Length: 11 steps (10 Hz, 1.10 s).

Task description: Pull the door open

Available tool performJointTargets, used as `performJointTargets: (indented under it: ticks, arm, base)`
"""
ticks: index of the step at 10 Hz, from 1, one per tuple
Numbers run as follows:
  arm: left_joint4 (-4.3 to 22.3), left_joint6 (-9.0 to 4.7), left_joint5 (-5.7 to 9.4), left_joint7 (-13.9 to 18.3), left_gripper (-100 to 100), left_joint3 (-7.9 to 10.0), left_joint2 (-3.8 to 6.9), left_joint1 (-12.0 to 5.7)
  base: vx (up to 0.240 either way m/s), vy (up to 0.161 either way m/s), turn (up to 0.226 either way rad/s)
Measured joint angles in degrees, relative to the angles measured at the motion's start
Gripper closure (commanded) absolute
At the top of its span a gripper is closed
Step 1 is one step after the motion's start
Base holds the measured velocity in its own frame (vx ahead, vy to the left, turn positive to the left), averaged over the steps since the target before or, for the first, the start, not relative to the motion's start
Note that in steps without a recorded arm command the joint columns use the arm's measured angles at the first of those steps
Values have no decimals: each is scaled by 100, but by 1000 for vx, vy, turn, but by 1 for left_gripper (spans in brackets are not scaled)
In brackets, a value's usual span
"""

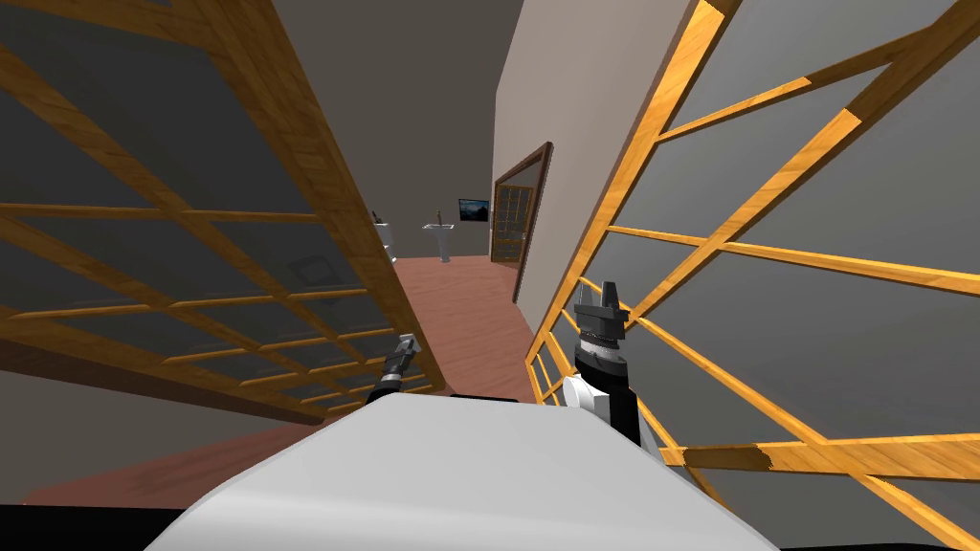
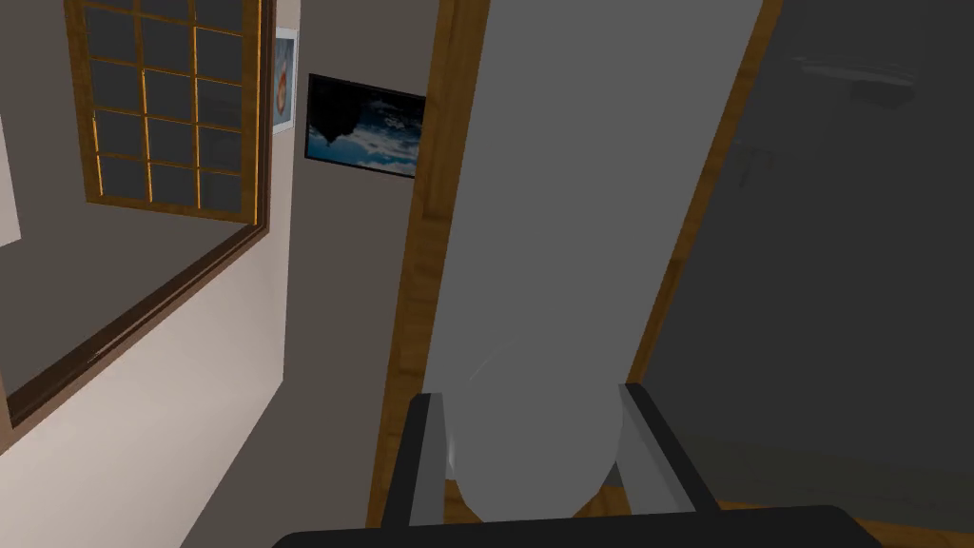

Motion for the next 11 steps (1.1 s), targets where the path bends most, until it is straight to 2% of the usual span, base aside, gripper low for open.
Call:
performJointTargets:
  ticks: [11]
  arm:
    - [86, -6, 457, 1513, 100, -205, 97, -86]
  base:
    - [-33, 9, -33]
